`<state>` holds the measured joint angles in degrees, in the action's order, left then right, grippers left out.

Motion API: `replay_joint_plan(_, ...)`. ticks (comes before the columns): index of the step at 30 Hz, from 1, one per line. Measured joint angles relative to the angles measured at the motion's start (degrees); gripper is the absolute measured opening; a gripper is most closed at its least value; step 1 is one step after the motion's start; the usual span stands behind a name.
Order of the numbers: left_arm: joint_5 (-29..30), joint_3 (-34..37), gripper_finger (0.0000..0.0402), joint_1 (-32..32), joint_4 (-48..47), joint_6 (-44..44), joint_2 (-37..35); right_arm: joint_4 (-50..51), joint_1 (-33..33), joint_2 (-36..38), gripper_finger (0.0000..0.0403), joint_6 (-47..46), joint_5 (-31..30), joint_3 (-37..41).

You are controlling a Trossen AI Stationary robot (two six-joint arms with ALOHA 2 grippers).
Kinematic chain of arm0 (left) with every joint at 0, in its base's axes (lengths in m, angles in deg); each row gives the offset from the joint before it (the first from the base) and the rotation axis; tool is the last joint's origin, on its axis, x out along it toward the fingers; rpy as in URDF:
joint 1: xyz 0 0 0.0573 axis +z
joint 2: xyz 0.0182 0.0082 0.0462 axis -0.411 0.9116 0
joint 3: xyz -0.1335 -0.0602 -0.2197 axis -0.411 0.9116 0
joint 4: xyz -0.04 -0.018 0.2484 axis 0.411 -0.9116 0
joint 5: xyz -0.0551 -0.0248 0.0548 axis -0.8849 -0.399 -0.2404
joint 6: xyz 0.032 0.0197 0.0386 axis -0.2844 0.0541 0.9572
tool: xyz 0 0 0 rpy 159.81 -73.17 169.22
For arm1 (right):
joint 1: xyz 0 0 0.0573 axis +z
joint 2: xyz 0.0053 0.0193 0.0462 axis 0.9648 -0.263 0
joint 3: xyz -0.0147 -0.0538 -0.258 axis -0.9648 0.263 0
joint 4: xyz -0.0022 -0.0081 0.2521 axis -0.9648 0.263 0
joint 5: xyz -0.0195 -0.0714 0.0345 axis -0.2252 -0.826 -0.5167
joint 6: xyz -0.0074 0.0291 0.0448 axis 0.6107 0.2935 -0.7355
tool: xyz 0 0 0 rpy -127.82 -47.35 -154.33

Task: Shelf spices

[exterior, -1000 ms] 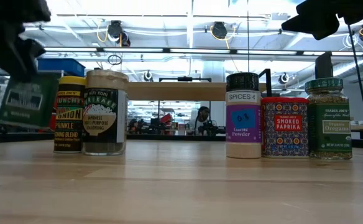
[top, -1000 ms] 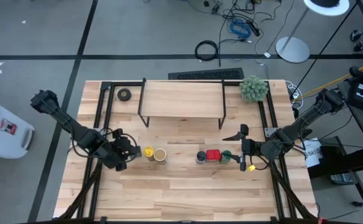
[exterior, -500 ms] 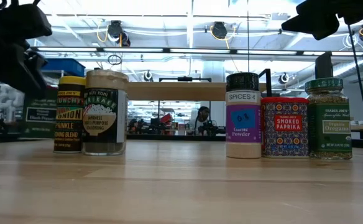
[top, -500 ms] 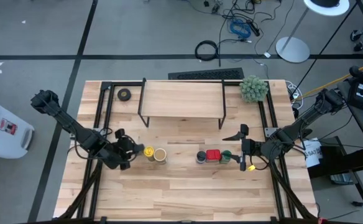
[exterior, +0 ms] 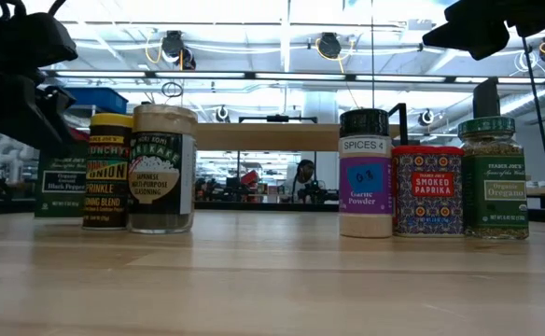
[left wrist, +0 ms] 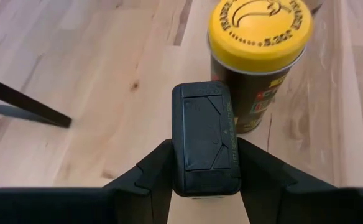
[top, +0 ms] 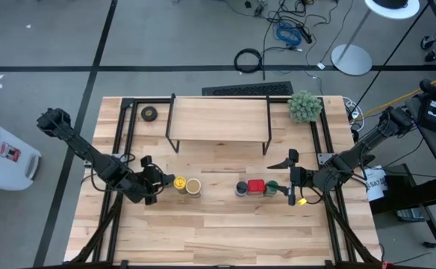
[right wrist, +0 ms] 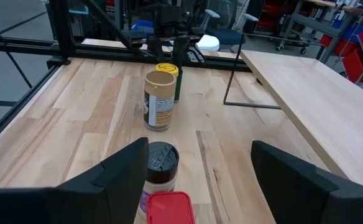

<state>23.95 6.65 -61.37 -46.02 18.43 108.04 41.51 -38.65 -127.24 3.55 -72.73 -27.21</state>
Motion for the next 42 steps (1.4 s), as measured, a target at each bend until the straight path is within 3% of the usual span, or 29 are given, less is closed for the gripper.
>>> replay_joint_plan(19,0.1,0.0,0.0155,0.0,1.1,0.0,0.2,0.0,0.0,0.0,0.0272,0.0,0.0,0.0)
replay_joint_plan(32,0.5,-0.2,0.0157,0.0,6.1,0.1,7.2,0.0,0.0,0.0,0.0272,0.0,0.0,0.0)
replay_joint_plan(42,-0.4,0.0,0.0233,0.0,6.9,0.0,7.3,0.0,0.0,0.0,0.0272,0.0,0.0,0.0)
